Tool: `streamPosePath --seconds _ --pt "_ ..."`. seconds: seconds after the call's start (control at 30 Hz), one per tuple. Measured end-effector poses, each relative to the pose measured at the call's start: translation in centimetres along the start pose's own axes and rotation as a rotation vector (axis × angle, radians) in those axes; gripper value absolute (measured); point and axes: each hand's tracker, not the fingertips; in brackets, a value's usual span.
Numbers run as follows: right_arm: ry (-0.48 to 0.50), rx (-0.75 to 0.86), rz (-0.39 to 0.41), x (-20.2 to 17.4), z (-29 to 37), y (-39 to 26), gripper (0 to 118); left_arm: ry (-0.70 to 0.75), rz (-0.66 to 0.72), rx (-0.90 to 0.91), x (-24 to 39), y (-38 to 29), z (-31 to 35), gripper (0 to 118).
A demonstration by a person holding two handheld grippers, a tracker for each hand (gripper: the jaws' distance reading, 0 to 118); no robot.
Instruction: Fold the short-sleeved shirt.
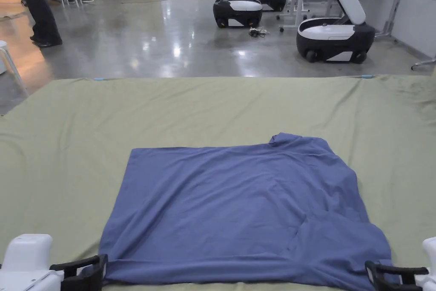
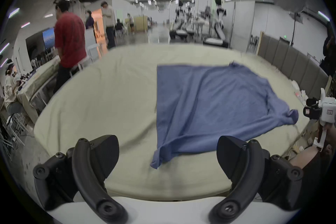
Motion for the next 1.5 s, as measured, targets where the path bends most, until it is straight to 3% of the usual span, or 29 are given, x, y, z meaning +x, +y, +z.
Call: streamPosePath --seconds 0.03,0.07,0.1,0.13,0.17,0.23,0.27,0.33,0.53,0.57,0.6,0.63,0.67,0.7,0.8,0.9,0.97,1.0,1.03,1.07,1.1,1.13,1.33,1.5 --pt "0.030 0.034 -0.012 -0.7 1.4 1.3 108 0.004 -0.003 0.034 0.6 0.6 2.2 107" --pt "0.054 0.078 -0.020 -1.6 3.0 2.5 92 0.009 -0.007 0.077 1.1 1.0 4.0 102" --pt "0.047 0.119 -0.018 -2.6 4.5 3.6 63 0.019 -0.005 0.114 1.6 1.2 5.6 86" --pt "0.025 0.164 -0.027 -2.1 4.5 3.7 12 0.007 0.002 0.163 2.1 1.3 7.4 38" --pt "0.016 0.188 -0.039 -3.0 5.4 4.4 1 0.001 0.010 0.215 2.6 1.3 9.0 0" --pt "0.038 0.232 -0.091 -4.2 7.0 5.5 1 0.057 0.023 0.287 3.8 0.6 10.6 0" --pt "0.072 0.238 -0.104 -4.0 6.7 5.4 0 0.031 0.011 0.272 4.1 0.0 11.3 0" --pt "0.052 0.257 -0.127 -4.9 7.2 5.8 0 0.007 0.006 0.256 4.7 -0.5 11.4 0" --pt "0.086 0.244 -0.110 -7.1 7.4 5.3 0 -0.010 0.099 0.113 3.0 -2.7 6.5 0" --pt "0.088 0.240 -0.099 -7.4 7.5 5.1 0 -0.009 0.119 0.046 2.1 -2.1 4.7 9" --pt "0.088 0.236 -0.095 -7.7 7.5 4.8 0 -0.032 0.142 -0.006 1.2 -2.7 2.6 38" --pt "0.099 0.229 -0.095 -7.8 7.5 4.6 0 -0.030 0.152 -0.074 0.6 -3.3 0.8 90" --pt "0.111 0.215 -0.095 -8.2 7.5 4.7 0 -0.017 0.155 -0.136 0.1 -3.9 -1.1 109" --pt "0.111 0.205 -0.093 -8.4 7.5 4.6 0 -0.024 0.153 -0.160 -0.3 -3.4 -2.4 110" --pt "0.117 0.187 -0.072 -9.1 7.5 4.4 0 0.042 0.078 -0.196 -0.6 -4.8 -6.5 110" --pt "0.114 0.174 -0.060 -9.4 7.2 4.1 0 0.040 0.103 -0.220 -1.0 -5.2 -8.7 108" --pt "0.104 0.166 -0.058 -8.7 6.9 3.8 0 0.031 0.114 -0.218 -0.8 -5.1 -8.7 95" --pt "0.102 0.163 -0.056 -8.7 6.8 3.7 0 0.035 0.109 -0.212 -0.7 -5.1 -8.9 86" --pt "0.099 0.160 -0.055 -8.7 6.7 3.6 0 0.054 0.090 -0.195 -0.5 -5.2 -8.9 65" --pt "0.097 0.155 -0.056 -8.8 6.6 3.7 0 0.053 0.074 -0.170 -0.5 -5.2 -8.8 42" --pt "0.097 0.151 -0.057 -8.8 6.5 3.6 0 0.045 0.066 -0.153 -0.2 -5.2 -8.1 12" --pt "0.097 0.144 -0.058 -8.7 6.4 3.5 0 0.047 0.053 -0.147 -0.2 -5.3 -8.2 3" --pt "0.077 0.130 -0.049 -8.2 6.1 3.1 0 0.014 -0.003 -0.100 0.6 -4.8 -6.8 3" --pt "-0.027 0.147 -0.043 -6.0 5.5 2.6 0 -0.013 0.031 -0.058 1.4 -3.2 -4.9 2"
